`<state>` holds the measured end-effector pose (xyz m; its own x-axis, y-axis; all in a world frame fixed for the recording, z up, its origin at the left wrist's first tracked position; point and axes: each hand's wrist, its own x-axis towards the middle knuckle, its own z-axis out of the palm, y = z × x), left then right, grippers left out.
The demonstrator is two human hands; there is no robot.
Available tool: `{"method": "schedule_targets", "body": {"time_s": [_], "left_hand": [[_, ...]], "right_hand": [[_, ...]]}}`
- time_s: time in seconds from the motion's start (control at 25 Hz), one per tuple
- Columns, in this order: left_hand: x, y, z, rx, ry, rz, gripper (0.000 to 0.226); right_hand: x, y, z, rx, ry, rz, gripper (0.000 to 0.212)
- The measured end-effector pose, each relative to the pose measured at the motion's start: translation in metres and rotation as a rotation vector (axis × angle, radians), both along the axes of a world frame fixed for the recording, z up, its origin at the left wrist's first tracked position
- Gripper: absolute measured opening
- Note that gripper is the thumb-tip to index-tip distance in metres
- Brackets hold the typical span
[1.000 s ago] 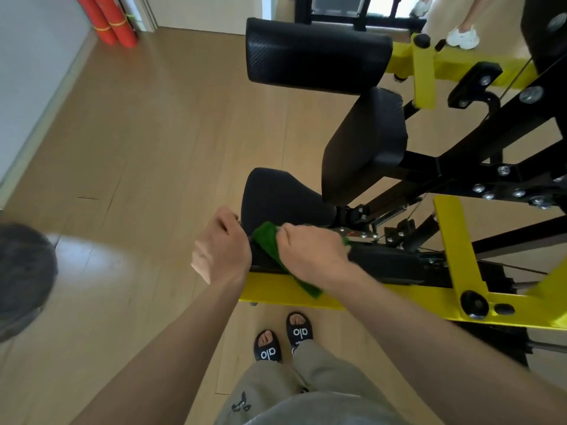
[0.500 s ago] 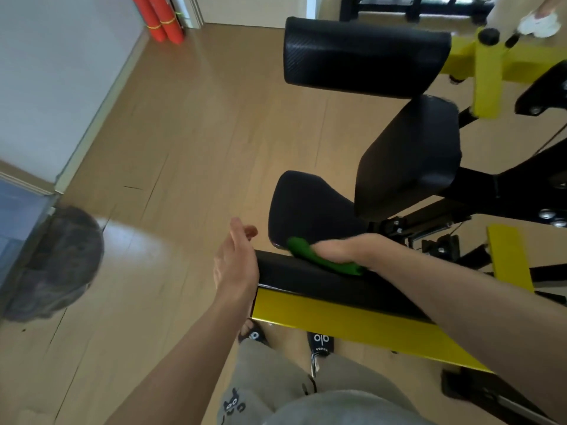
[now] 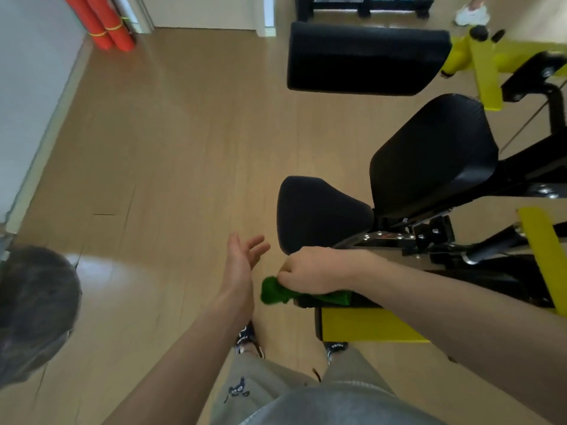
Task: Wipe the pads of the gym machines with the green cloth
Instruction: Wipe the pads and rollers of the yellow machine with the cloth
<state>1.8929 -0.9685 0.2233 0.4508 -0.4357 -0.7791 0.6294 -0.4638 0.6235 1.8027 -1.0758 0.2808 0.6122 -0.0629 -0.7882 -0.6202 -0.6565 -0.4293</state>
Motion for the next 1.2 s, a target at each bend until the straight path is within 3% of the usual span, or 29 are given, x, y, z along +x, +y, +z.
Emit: {"method": "schedule_targets", "body": {"time_s": [0.2, 0.28, 0.36, 0.52, 0.64, 0.8, 0.88, 0.96, 1.08, 1.12, 1.2], "left_hand": [[0.022, -0.012, 0.000, 0.021, 0.021, -0.300, 0.062], [0.018, -0.022, 0.013, 0.006, 0.028, -0.361, 0.052], [0.023, -0.033, 0.025, -0.012, -0.018, -0.425, 0.045], [0.046, -0.057, 0.046, -0.091, -0.197, -0.544, 0.045], [0.064, -0.082, 0.055, -0.157, -0.344, -0.637, 0.049], [0.078, -0.111, 0.065, -0.198, -0.494, -0.758, 0.052], [0.084, -0.130, 0.068, -0.214, -0.538, -0.803, 0.056], [0.087, -0.153, 0.065, -0.218, -0.564, -0.832, 0.056], [0.075, -0.199, 0.058, -0.275, -0.566, -0.915, 0.054], [0.069, -0.213, 0.058, -0.306, -0.572, -0.937, 0.053], [0.060, -0.241, 0.059, -0.357, -0.622, -0.991, 0.050]], "right_hand": [[-0.075, 0.039, 0.004, -0.597, -0.522, 0.381, 0.024], [-0.085, 0.047, -0.004, -0.735, -0.606, 0.413, 0.024], [-0.052, 0.055, -0.009, -0.765, -0.463, 0.401, 0.021], [0.028, 0.066, -0.017, -0.672, 0.238, 0.555, 0.019], [0.047, 0.049, -0.023, -0.625, 0.318, 0.511, 0.016], [0.048, 0.002, -0.037, -0.317, 0.360, -0.061, 0.009], [0.027, -0.027, -0.047, -0.252, 0.311, -0.364, 0.019], [-0.008, -0.052, -0.047, -0.131, 0.220, -0.798, 0.026], [-0.038, -0.080, -0.024, 0.341, -0.142, -1.673, 0.031], [-0.041, -0.087, -0.013, 0.513, -0.309, -1.894, 0.034], [-0.039, -0.097, 0.009, 0.795, -0.606, -2.125, 0.039]]}}
